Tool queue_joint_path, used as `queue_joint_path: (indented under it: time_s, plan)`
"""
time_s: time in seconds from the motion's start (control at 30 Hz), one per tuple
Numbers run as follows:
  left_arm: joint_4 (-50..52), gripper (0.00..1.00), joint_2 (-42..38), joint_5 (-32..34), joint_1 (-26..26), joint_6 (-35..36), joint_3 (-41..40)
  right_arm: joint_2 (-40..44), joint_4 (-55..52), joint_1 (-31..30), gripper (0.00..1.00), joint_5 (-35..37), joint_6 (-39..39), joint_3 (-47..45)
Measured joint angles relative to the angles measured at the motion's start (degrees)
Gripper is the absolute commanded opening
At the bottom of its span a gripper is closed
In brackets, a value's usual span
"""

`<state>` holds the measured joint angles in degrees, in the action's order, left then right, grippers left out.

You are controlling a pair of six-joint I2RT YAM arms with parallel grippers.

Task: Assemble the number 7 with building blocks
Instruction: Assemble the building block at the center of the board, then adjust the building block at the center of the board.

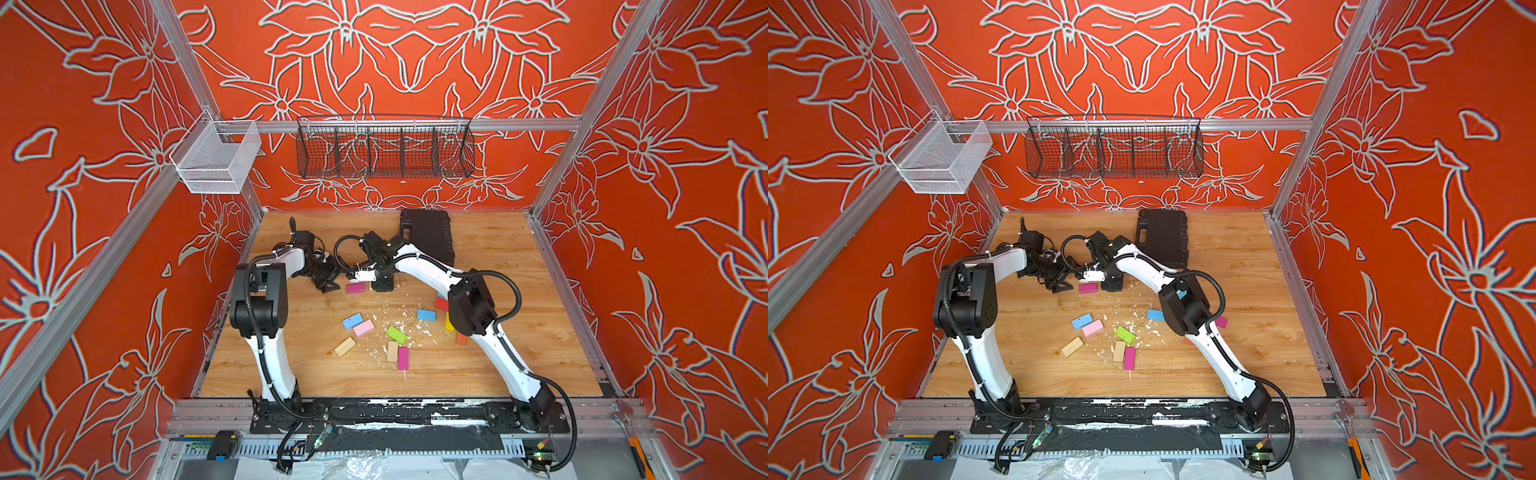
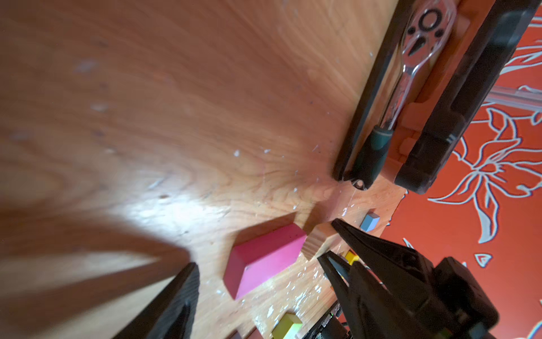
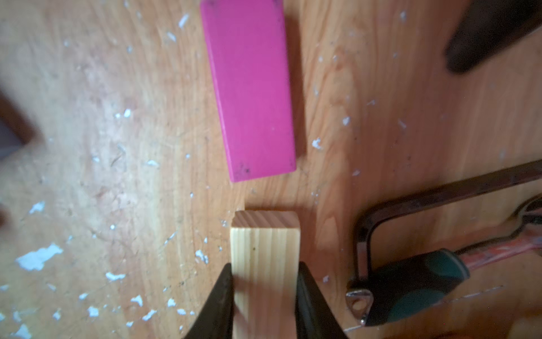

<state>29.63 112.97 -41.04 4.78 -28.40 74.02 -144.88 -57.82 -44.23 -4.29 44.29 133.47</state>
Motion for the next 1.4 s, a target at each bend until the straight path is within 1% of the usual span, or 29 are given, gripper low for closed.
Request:
queue_joint_path:
  time_s: [0.27,0.33,0.4,0.5,0.53,0.57,0.6,0.63,0.73,0.83,0.97,1.03,1.07,1.13,1.17,1.23,1.3,1.4]
  plan:
    - [-0.22,0.78,-0.09,0.02,0.33,-0.15,0.0,-2.58,-1.36,-0.55,0.28,1.01,-0.42,3.78]
    - [-0.22,0.78,-0.09,0.0,0.31,-0.15,0.0,-2.67,-1.49,-0.57,0.32,1.09,-0.44,3.85]
    - [-0.26,0.78,-0.09,-0.11,0.31,-0.17,0.0,-2.67,-1.53,-0.72,0.39,1.11,-0.48,3.85]
    - [-0.39,0.78,-0.09,-0.26,0.31,-0.17,0.0,-2.69,-1.53,-0.85,0.47,1.07,-0.87,3.85]
    - [-0.44,0.78,-0.09,-0.28,0.31,-0.22,0.0,-2.69,-1.51,-0.87,0.52,1.05,-1.03,3.85]
    - [-0.5,0.78,-0.09,-0.33,0.31,-0.17,0.0,-2.69,-1.46,-0.87,0.68,1.05,-1.07,3.85]
    - [-0.63,0.78,-0.09,-0.35,0.31,-0.28,0.0,-2.67,-1.29,-0.87,0.88,1.07,-1.22,3.8]
    - [-0.81,0.78,-0.09,-0.42,0.35,-0.44,0.0,-2.49,-1.01,-0.9,0.97,1.03,-1.49,3.58]
    - [-1.01,0.78,-0.09,-0.46,0.44,-0.63,0.0,-0.74,1.75,-0.9,0.97,1.05,-1.95,0.66]
    - [-0.81,0.78,-0.09,-0.46,0.39,-0.57,0.0,2.49,5.79,-0.9,0.97,1.18,-3.65,-4.87]
    - [-0.07,0.78,-0.2,-0.42,0.37,-0.11,0.0,11.3,13.84,-0.9,0.97,2.21,-7.96,-15.91]
    - [0.52,0.78,-0.59,-0.33,0.37,0.22,0.0,17.68,18.32,-0.76,0.97,3.37,-12.41,-22.01]
    - [0.94,0.77,-0.94,-0.24,0.37,0.42,0.0,21.38,20.41,-0.48,0.97,3.85,-15.91,-24.87]
    - [1.64,0.77,-1.77,-0.22,0.37,0.87,0.0,27.8,23.5,0.15,0.97,3.39,-24.22,-28.96]
    - [1.88,0.77,-2.14,-0.26,0.37,1.2,0.0,30.82,24.33,0.85,0.97,2.03,-29.31,-30.27]
    - [2.19,0.77,-2.78,-0.44,0.37,1.57,-0.07,34.4,24.3,3.23,0.97,-2.58,-39.32,-31.12]
    - [2.14,0.76,-3.26,-1.31,0.37,1.6,-0.5,36.22,24.83,7.17,0.97,-10.75,-48.85,-32.52]
    - [2.23,0.76,-3.37,-2.82,0.26,1.68,-1.01,35.82,27.3,12.59,0.97,-22.23,-60.04,-38.27]
